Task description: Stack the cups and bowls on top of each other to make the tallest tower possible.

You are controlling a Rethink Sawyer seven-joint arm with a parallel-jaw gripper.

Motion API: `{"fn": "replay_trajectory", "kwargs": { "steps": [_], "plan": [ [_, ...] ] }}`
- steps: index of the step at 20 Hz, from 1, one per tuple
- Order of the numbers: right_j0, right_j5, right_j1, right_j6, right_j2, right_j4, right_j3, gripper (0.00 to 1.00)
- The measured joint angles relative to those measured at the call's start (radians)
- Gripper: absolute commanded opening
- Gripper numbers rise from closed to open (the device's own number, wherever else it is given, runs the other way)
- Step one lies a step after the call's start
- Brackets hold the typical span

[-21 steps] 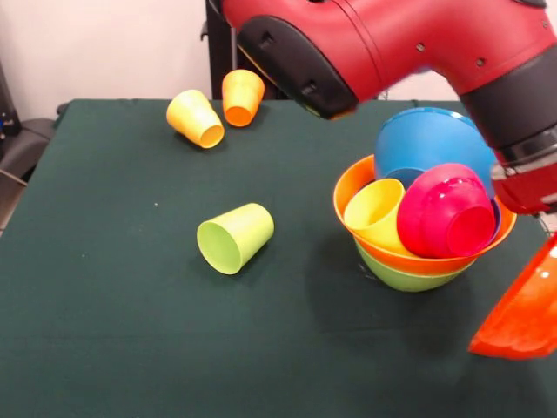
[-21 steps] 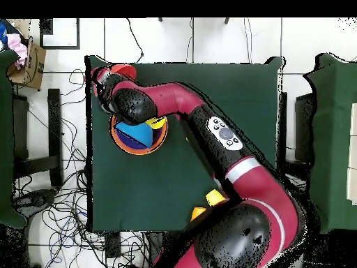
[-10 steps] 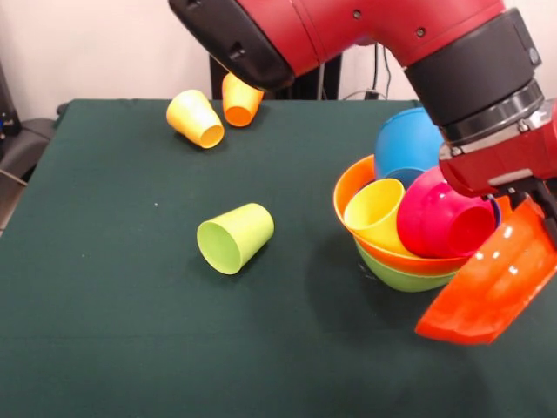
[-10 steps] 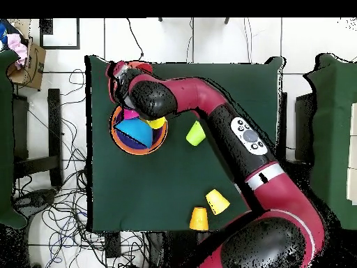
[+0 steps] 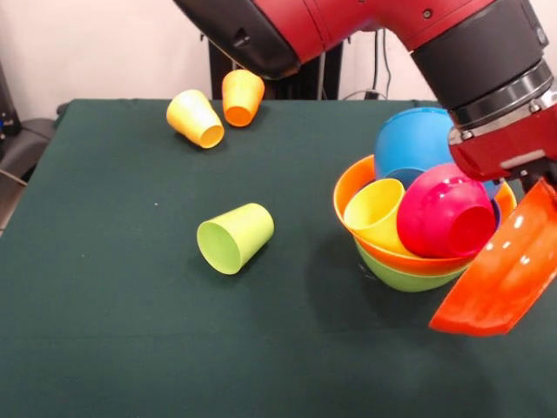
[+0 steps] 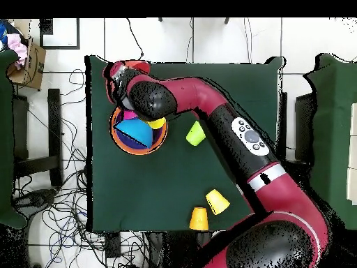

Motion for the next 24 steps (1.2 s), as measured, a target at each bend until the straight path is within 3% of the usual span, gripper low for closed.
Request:
{"fn": "replay_trajectory", "kwargs": {
  "steps": [13, 24],
  "plan": [
    [-0.007, 0.000, -0.013, 0.000, 0.025, 0.006, 0.102, 0.00],
    [-0.083, 0.013, -0.051, 0.000, 0.062, 0.047, 0.179, 0.00]
  ]
}}
